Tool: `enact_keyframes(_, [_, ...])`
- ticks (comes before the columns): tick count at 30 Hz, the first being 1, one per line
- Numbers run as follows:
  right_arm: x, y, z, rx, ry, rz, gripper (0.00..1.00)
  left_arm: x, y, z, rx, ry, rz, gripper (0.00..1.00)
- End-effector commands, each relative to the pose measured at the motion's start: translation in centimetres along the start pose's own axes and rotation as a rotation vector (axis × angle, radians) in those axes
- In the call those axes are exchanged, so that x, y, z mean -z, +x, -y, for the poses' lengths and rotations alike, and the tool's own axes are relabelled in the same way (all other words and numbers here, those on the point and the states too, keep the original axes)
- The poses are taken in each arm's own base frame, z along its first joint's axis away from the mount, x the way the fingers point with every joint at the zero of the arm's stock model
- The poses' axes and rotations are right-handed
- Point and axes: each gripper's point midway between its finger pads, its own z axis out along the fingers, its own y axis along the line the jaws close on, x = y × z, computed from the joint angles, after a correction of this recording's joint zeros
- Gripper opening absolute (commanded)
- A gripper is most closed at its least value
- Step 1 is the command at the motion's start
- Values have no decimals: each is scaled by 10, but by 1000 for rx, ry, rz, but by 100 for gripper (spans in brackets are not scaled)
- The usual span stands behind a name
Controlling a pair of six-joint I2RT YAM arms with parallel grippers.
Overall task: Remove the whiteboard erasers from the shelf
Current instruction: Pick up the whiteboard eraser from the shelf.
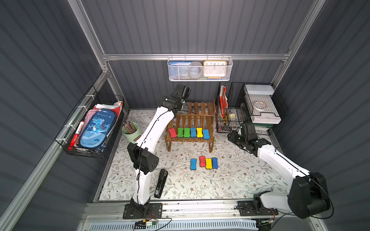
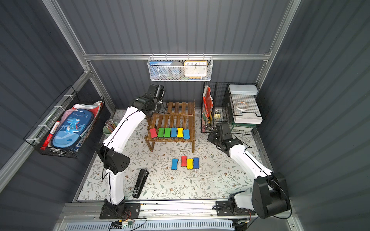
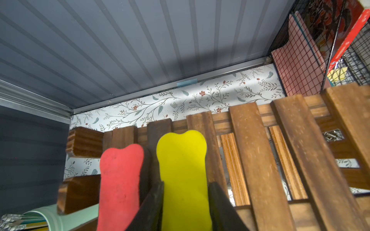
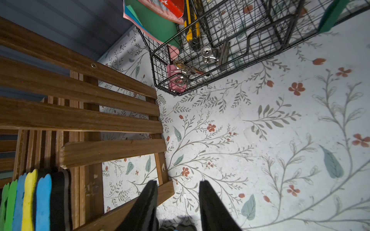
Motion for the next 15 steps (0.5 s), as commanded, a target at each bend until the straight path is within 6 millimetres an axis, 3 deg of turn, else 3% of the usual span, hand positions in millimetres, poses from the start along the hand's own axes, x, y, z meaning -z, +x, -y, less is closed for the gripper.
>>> enact_keyframes(1, [-2,0,3,-10,1,1,39,42,-30,-2,73,37,121,38])
enact_keyframes(4, [-2,-1,3,-11,2,3,39,72,-36,0,94,50,176,38])
enact_keyframes(8, [-3,-1,3,-12,1,1,39,110,-22,7,116,57,227,38])
enact_keyframes(11, [-4,-1,3,-13,-3,-1,39,133,2,15,128,53,243,39])
enact_keyframes(15, [-4,0,1,-13,-12,-5,39,142,50,19,176,82,197,38])
